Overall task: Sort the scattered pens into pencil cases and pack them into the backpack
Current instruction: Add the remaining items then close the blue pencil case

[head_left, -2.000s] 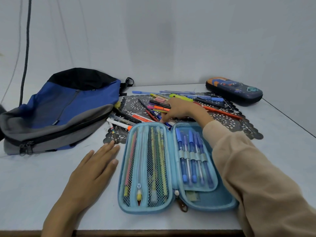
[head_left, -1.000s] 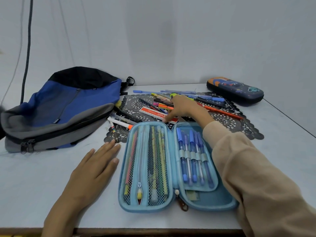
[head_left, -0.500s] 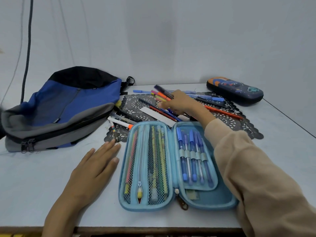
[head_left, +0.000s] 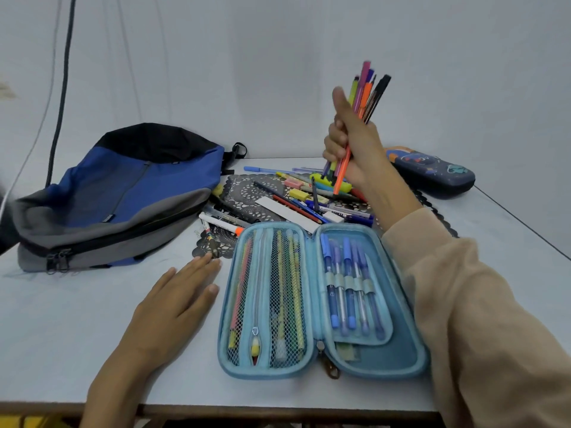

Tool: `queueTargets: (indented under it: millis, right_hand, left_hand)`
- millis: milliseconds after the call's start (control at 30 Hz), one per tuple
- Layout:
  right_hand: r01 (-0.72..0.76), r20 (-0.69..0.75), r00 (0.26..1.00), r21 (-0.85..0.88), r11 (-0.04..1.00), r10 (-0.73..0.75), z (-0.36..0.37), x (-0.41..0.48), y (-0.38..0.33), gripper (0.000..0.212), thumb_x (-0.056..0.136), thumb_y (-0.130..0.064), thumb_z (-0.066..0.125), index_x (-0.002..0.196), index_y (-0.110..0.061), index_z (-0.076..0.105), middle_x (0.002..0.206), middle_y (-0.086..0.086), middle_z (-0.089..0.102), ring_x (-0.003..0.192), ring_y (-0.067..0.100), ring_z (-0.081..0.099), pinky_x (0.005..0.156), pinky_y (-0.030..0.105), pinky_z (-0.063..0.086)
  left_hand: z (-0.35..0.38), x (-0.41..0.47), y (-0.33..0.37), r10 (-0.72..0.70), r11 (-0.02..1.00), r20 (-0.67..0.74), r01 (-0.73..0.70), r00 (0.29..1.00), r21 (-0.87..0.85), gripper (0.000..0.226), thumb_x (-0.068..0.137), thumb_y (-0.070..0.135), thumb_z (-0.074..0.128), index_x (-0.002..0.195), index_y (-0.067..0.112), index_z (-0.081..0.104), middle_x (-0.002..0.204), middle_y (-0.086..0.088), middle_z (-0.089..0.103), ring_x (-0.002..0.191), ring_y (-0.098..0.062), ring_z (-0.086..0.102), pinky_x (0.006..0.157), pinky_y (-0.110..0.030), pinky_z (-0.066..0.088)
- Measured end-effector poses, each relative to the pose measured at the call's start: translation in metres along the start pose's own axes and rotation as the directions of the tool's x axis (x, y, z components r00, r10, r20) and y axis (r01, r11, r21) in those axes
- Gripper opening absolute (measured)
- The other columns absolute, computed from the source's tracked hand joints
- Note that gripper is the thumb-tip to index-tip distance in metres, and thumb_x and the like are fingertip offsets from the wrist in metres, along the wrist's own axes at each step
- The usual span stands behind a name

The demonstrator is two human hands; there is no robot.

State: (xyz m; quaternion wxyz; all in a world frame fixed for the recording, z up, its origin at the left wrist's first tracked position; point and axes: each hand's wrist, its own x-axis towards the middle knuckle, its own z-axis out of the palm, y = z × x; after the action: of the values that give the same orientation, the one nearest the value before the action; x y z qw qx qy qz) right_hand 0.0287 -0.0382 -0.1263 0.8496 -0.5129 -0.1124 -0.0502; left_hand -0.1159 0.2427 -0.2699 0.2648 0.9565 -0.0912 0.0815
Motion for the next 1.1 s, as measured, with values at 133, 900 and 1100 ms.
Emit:
queueTargets:
  millis: [133,900,1100]
  right_hand:
    - [-0.017,0.074,0.997,0.181,0.983,0.003,0.038,-0.027,-0.021,0.044,0.092,-0.033,0.063,0.059,-0.019,0.038,0.041,-0.005,0.03,0.032,0.009,0.027,0.039,0.022,0.024]
    - [-0.017,0.308,0.942,-0.346,0.938,0.131,0.06,-0.126,0.032,0.036,0.089,-0.023,0.069,0.061,-0.014,0.049,0.049,0.006,0.045,0.045,0.022,0.048,0.054,0.034,0.045]
    - [-0.022,0.315,0.937,-0.372,0.928,0.148,0.056,-0.131,0.027,0.041,0.087,-0.033,0.07,0.059,-0.014,0.048,0.051,0.008,0.046,0.042,0.022,0.046,0.047,0.027,0.044]
  left_hand:
    - [-0.013,-0.003,0.024,-0.187,0.877,-0.072,0.133,0.98,-0.462,0.038,0.095,0.05,0.05,0.132,0.046,0.053,0.138,0.024,0.052,0.134,0.0,0.04,0.114,-0.035,0.03]
    - [0.023,0.031,0.162,-0.19,-0.838,0.479,0.112,0.857,-0.534,0.025,0.099,0.024,0.047,0.105,0.011,0.068,0.11,-0.008,0.071,0.11,-0.021,0.064,0.081,-0.037,0.05]
    - [0.032,0.029,0.168,-0.188,-0.833,0.463,0.109,0.866,-0.542,0.028,0.097,0.025,0.049,0.085,0.009,0.069,0.085,-0.006,0.072,0.095,-0.015,0.067,0.077,-0.031,0.057]
